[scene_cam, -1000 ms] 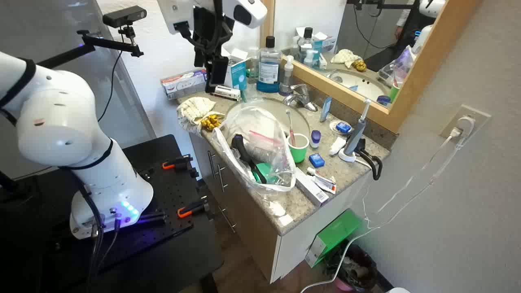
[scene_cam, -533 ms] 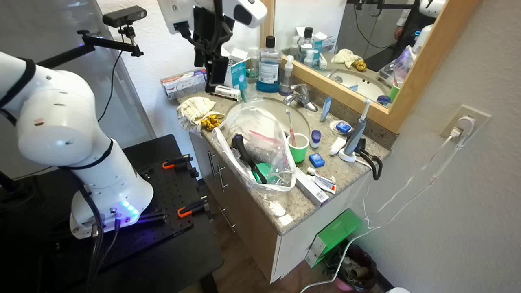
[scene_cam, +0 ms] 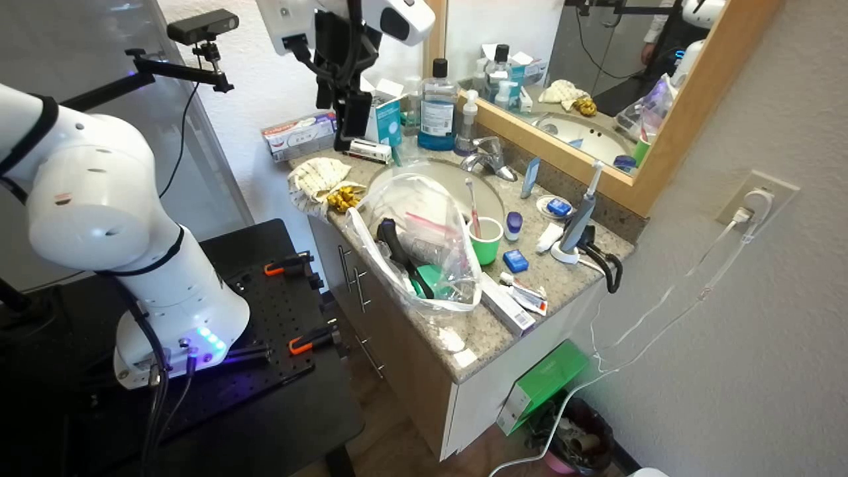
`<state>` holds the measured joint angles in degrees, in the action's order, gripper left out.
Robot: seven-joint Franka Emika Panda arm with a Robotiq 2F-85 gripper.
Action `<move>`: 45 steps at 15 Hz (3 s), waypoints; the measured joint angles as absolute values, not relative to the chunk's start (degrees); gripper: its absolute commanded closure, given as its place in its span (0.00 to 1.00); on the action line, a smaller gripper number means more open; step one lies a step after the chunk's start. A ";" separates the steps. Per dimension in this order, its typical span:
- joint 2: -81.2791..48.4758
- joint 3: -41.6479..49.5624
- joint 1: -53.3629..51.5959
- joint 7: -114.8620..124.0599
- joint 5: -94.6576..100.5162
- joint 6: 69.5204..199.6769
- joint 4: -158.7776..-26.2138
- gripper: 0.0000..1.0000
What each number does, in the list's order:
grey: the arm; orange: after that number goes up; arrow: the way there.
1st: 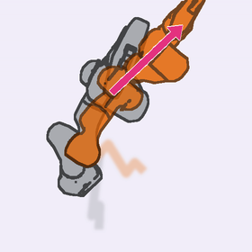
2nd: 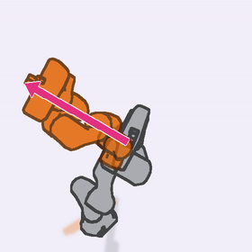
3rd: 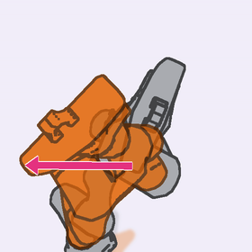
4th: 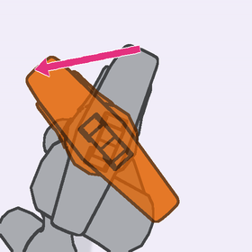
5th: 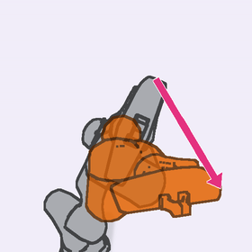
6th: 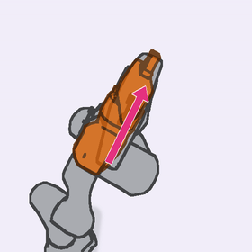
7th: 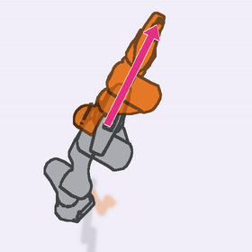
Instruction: Pick up the hair ribbon and put it in the plastic
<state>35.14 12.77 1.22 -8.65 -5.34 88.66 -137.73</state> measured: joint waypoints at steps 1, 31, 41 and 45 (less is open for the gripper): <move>35.06 12.55 1.31 -8.64 -5.35 88.66 -137.72 0.00; 26.93 -4.29 -7.47 -6.34 -10.59 112.93 -141.67 0.00; 18.81 -6.17 -9.13 -6.32 -10.59 122.22 -144.11 0.00; 15.55 -6.17 -9.14 -6.33 -10.59 125.35 -144.23 0.00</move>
